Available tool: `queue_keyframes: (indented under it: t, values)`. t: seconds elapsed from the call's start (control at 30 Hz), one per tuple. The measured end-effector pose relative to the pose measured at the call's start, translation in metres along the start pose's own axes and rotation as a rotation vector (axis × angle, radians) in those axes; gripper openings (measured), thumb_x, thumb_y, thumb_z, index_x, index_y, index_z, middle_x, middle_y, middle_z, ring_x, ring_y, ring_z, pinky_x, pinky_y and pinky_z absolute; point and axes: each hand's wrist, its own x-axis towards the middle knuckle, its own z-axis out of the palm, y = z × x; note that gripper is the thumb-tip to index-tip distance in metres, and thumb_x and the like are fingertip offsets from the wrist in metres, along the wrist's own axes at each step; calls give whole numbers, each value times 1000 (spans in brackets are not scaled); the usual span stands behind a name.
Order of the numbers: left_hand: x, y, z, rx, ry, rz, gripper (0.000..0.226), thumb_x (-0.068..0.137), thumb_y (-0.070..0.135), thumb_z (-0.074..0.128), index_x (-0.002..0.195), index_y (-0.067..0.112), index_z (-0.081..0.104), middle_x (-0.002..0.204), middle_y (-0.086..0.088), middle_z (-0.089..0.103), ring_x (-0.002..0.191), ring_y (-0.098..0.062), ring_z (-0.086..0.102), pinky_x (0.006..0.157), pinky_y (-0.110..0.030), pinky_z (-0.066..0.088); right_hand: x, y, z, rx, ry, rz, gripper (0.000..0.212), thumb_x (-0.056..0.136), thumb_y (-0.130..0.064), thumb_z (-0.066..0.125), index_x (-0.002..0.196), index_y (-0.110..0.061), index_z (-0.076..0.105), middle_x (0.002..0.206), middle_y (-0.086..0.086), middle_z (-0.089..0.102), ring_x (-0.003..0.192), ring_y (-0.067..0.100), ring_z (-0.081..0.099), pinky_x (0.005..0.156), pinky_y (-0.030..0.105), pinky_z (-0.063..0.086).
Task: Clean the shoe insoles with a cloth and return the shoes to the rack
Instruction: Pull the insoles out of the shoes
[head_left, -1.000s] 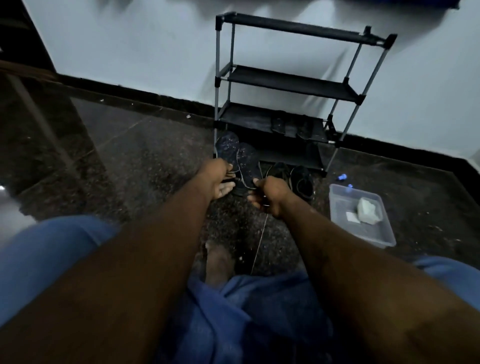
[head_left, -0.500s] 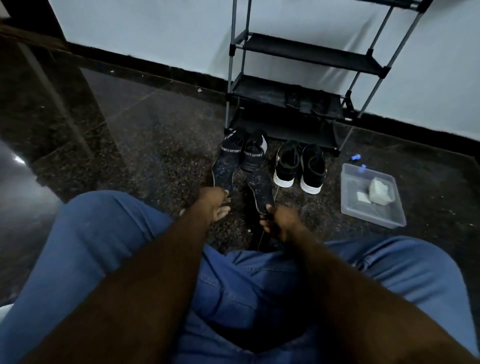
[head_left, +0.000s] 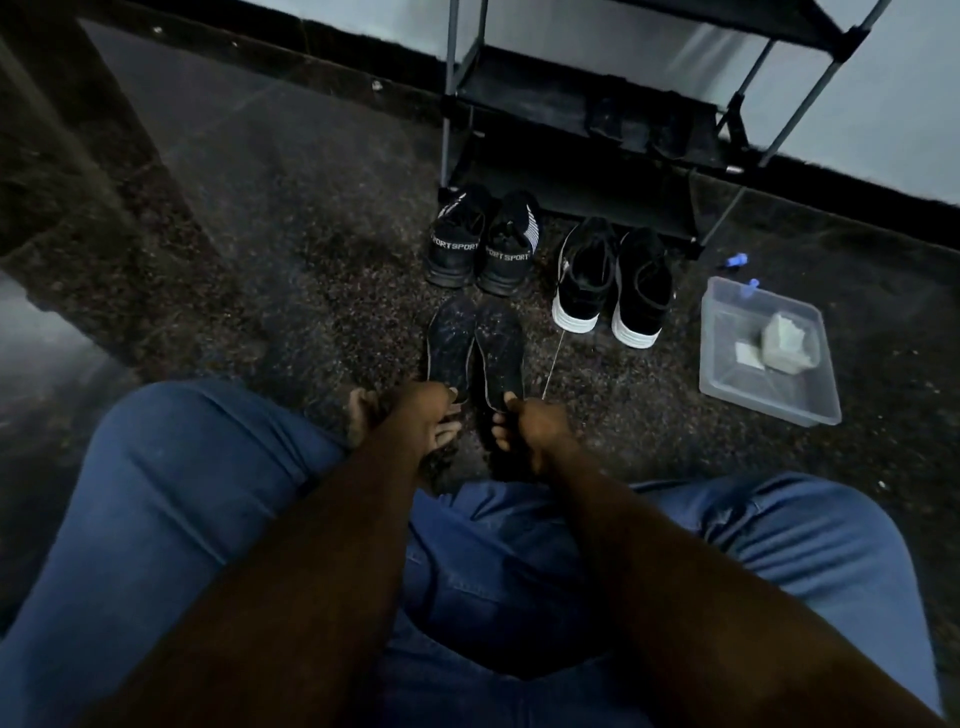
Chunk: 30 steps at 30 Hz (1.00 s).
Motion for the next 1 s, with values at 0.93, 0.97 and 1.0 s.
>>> queue_keyframes:
  t: [0.93,0.97,1.0]
  values:
    - [46,-7,11,-7,216,-9,34,104,24,51,132,6,53,90,-13,56,81,-27,59,78,-39,58,36,29,1,-385,81,-148,20,92,-29,77,91,-17,62,85,14,77,62,28,73,68,45,62]
    - [52,-8,11,48,244,5,38,99,25,55,132,5,54,94,-14,61,82,-28,63,83,-42,61,36,27,-2,-475,88,-178,21,92,-35,76,89,-19,63,85,11,77,67,27,75,72,42,63]
    - [64,-12,10,107,275,22,46,93,27,58,134,5,53,101,-16,64,87,-32,67,87,-46,62,36,26,-4,-578,89,-212,24,91,-41,75,89,-19,66,85,8,77,73,26,75,75,38,62]
